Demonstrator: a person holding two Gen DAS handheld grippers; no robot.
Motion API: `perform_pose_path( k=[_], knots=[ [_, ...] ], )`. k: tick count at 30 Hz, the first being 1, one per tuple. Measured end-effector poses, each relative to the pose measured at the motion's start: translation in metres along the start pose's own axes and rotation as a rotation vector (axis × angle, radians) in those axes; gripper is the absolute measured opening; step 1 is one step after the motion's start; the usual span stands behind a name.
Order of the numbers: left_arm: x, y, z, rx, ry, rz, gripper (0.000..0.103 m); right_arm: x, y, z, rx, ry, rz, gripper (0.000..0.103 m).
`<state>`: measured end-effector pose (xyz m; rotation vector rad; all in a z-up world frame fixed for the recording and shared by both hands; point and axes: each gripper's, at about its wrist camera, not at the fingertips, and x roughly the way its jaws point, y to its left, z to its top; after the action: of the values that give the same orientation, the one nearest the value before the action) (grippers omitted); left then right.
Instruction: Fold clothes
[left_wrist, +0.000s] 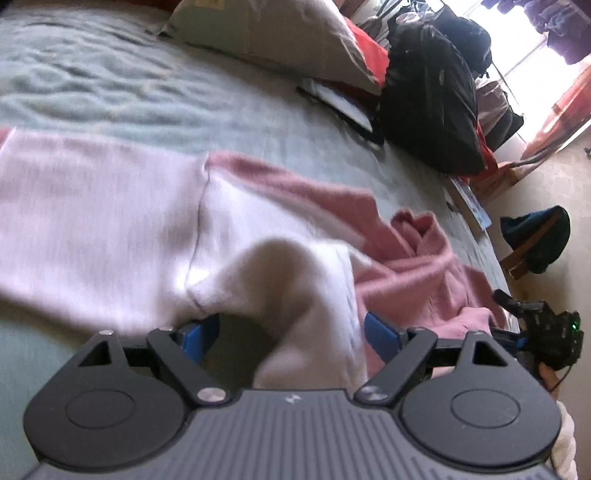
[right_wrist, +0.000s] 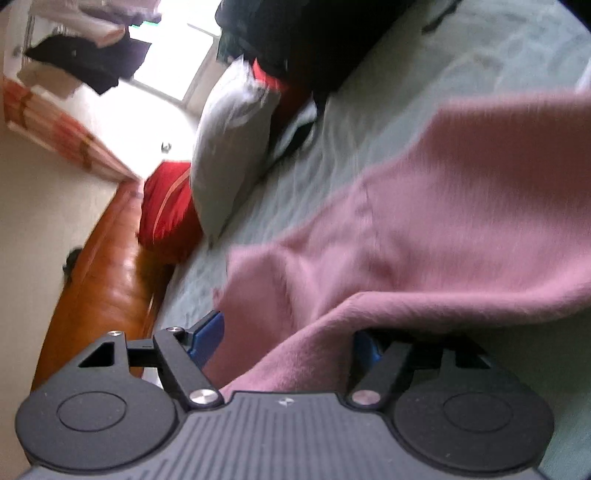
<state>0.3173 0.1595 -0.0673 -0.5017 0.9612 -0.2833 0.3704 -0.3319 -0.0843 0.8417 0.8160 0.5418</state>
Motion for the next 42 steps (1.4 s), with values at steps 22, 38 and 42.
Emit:
perform_pose_path(
  k=[22,38,42],
  knots=[
    [-0.067,-0.057,-0.016,0.352,-0.07,0.133,0.086,-0.071,0.05,-0.038,-0.33,0.086,-0.293,0.08],
    [-0.086,-0.122,-0.114,0.605,-0.052,0.092,0.087,-0.083,0.131,-0.16,-0.569,0.148,-0.309,0.095],
    [-0.102,-0.121,-0.131,0.611,-0.089,0.119,0.087,-0.072,0.15,-0.194,-0.741,0.175,-0.36,0.1]
  ],
)
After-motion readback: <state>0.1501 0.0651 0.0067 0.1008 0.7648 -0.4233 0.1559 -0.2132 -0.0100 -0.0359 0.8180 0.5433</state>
